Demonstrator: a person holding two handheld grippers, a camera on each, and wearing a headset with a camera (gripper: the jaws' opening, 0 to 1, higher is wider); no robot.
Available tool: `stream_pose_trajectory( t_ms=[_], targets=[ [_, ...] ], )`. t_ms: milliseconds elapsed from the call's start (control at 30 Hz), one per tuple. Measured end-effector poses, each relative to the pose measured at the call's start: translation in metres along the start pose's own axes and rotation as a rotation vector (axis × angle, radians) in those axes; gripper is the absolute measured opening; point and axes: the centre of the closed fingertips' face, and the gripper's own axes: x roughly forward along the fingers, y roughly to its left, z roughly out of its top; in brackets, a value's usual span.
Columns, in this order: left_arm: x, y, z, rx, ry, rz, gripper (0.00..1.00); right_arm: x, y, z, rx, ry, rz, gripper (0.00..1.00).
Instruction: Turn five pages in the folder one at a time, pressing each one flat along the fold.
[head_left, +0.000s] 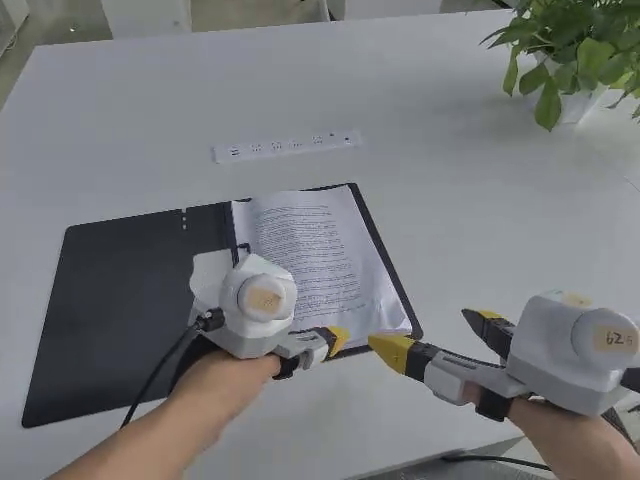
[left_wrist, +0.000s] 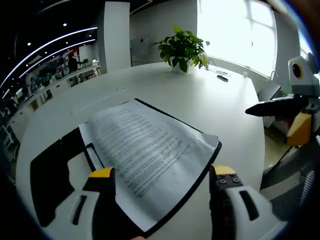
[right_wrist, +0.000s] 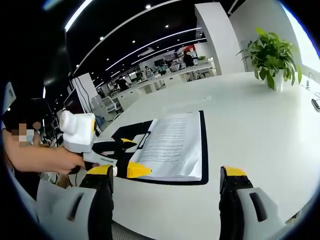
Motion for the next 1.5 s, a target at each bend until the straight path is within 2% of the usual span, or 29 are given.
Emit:
stream_pose_trajectory(
  t_ms=[333,500,800,967,1267,1400,1500],
  targets=[
    [0.029,-0.005,0.001,0.007,0.017,0.003,0.73,0.002,-0.005,0.002,0.012,-0.007,-0.004,0.87],
    [0.037,-0.006,0.002,0.003,0.009,0.010,0.70,0.004,-0.008,0.001,0.017,-0.003,-0.007,0.86],
    [0.048,-0.010,-0.007,0.009,0.016,0.027,0.66,0.008,-0.012,-0.001,0.028,0.000,-0.009,0.86],
    [0.050,-0.014,-0.009,0.046,-0.006,0.033,0.61,0.012,-0.014,-0.004,0.028,0.008,-0.008,0.85],
    [0.051,-0.016,-0.009,0.053,-0.059,0.014,0.54,0.018,-0.015,-0.003,0.031,0.012,-0.004,0.84],
    [0.051,-0.022,-0.010,0.061,-0.088,0.005,0.43,0.022,-0.015,-0.003,0.030,0.016,0.000,0.83],
    [0.051,-0.020,-0.009,0.053,-0.095,0.006,0.42,0.023,-0.015,-0.003,0.031,0.015,0.004,0.83]
  ],
)
